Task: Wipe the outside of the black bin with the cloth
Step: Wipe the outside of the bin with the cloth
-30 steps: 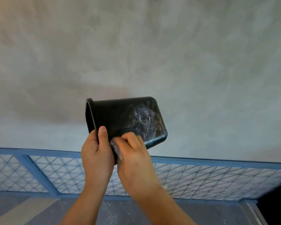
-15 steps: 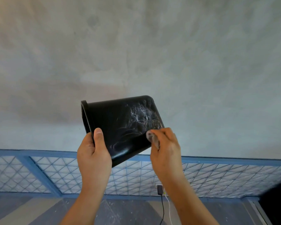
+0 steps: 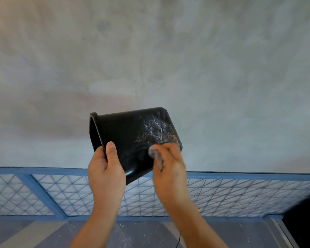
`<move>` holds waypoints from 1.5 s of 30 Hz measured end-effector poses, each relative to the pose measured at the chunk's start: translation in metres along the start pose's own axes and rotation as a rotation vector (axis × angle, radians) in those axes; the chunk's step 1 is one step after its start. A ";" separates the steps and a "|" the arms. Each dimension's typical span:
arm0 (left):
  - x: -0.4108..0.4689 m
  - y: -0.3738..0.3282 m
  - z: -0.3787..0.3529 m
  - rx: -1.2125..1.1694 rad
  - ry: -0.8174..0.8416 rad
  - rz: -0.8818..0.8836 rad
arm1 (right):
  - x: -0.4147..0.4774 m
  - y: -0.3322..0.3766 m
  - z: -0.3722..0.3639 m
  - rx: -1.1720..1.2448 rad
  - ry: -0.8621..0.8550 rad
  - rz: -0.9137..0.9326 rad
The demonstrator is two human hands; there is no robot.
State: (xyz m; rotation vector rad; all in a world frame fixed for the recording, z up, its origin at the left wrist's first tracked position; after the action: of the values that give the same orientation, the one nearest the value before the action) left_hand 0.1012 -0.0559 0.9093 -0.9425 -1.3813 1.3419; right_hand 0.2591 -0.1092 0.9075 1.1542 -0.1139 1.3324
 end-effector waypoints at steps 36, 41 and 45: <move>-0.025 -0.011 0.001 0.089 0.051 -0.128 | -0.009 0.055 -0.002 0.026 0.082 0.148; -0.026 -0.015 0.013 0.069 0.061 -0.138 | 0.027 -0.031 0.047 0.034 -0.091 -0.295; -0.032 -0.018 0.001 0.124 0.073 -0.161 | 0.031 0.022 0.024 -0.046 -0.024 -0.040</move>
State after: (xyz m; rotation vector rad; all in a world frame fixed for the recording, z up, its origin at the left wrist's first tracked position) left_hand 0.1101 -0.0885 0.9234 -0.7731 -1.2749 1.2443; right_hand 0.2643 -0.1093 0.9518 1.1282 -0.1369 1.2748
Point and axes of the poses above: each hand's wrist, its own x-axis towards the middle knuckle, its own z-axis out of the back of the hand, y = z × x, the point moved 5 cm from there along x, towards the middle knuckle, and after that the axes turned 5 degrees about z, right-handed, at the moved point
